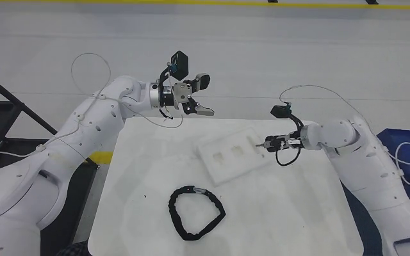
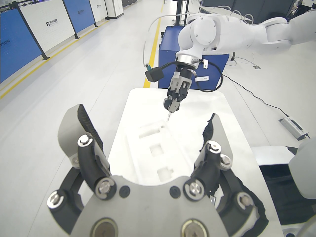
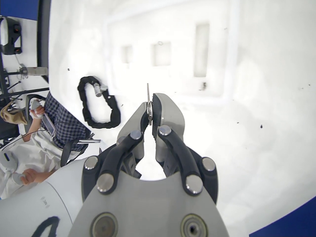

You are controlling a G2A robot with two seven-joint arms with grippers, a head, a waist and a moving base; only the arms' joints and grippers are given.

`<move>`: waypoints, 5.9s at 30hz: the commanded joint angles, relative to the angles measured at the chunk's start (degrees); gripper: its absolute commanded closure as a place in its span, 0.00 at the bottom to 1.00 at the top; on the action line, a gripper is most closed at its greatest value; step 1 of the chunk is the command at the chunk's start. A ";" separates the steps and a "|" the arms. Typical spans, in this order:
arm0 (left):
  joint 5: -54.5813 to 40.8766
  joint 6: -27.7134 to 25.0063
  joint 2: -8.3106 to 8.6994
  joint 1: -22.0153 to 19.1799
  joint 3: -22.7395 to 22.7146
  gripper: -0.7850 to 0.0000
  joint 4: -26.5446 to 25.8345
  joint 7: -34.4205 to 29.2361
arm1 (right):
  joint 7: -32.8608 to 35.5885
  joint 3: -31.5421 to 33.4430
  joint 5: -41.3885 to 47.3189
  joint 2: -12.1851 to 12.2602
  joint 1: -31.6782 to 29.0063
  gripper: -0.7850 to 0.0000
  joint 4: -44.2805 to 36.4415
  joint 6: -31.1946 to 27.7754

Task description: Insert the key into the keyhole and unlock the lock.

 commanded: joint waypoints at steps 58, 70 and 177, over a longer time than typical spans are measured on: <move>30.60 0.00 6.69 15.37 -2.29 0.00 -9.65 13.60 | -5.74 14.75 21.36 2.75 -12.74 1.00 -8.08 -11.97; 48.28 0.00 7.42 16.05 7.17 0.00 -9.10 19.47 | -5.74 14.75 21.36 2.75 -12.74 1.00 -8.08 -11.97; 54.32 3.37 19.11 17.88 -1.09 1.00 -18.23 43.41 | 4.08 8.99 28.00 2.37 -10.51 1.00 -12.80 -6.44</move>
